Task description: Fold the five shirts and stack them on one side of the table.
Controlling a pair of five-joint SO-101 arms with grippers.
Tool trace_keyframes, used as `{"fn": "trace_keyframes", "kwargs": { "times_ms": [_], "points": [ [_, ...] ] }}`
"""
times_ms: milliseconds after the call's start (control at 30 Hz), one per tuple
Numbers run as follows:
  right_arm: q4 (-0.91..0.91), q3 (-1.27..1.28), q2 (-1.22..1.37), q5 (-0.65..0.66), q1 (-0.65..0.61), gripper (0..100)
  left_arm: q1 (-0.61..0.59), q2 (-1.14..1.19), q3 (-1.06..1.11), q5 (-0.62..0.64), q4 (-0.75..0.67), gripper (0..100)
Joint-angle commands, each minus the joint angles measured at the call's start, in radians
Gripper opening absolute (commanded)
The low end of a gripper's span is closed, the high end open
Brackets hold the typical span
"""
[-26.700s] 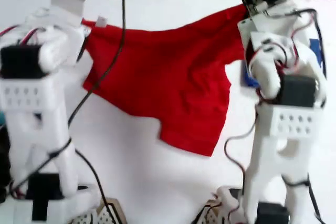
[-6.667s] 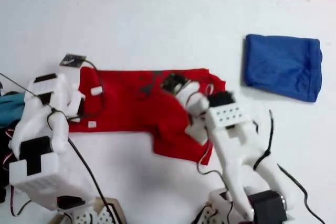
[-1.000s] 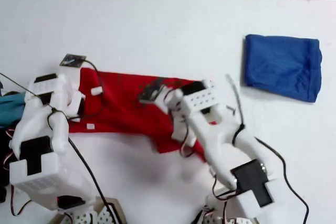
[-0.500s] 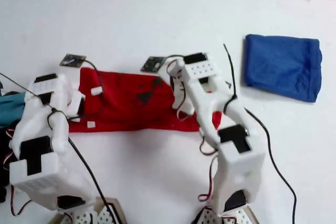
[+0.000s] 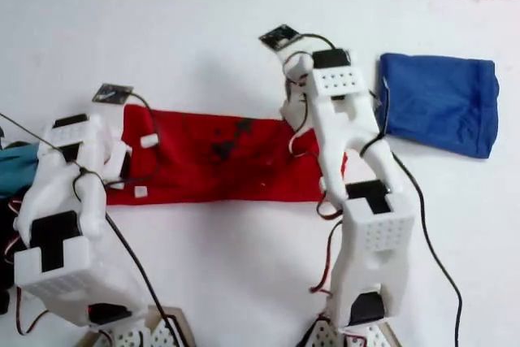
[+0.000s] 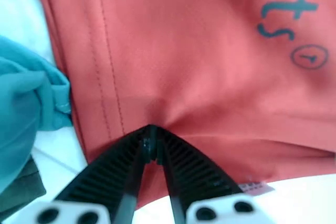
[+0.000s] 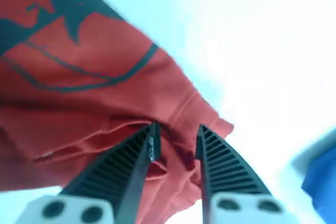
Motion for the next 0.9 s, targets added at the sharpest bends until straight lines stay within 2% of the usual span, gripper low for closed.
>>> {"fn": "trace_keyframes", "kwargs": {
  "times_ms": [0, 67, 100, 233, 367, 633, 867],
  "points": [
    [0.081, -0.061, -0.044, -0.009, -0.013, 9.4, 0.011, 0.003, 0.002, 0.003, -0.021, 3],
    [0.110, -0.063, -0.105, -0.006, -0.021, 2.0, 0.011, 0.003, 0.002, 0.003, -0.021, 3],
    [0.120, -0.057, -0.143, -0.006, -0.022, 1.3, 0.011, 0.003, 0.002, 0.003, -0.021, 3],
    [0.166, 0.008, -0.285, -0.003, -0.027, 2.1, 0.011, 0.003, 0.002, 0.003, -0.021, 3],
    [0.177, 0.203, -0.392, -0.003, -0.068, 2.0, 0.011, 0.003, 0.002, 0.003, -0.023, 3],
    [-0.027, 0.651, -0.544, -0.003, -0.197, 2.0, 0.011, 0.003, 0.002, 0.003, -0.023, 3],
    [-0.189, 0.784, -0.532, -0.011, -0.236, 2.0, 0.011, 0.003, 0.002, 0.003, -0.023, 3]
  ]
}}
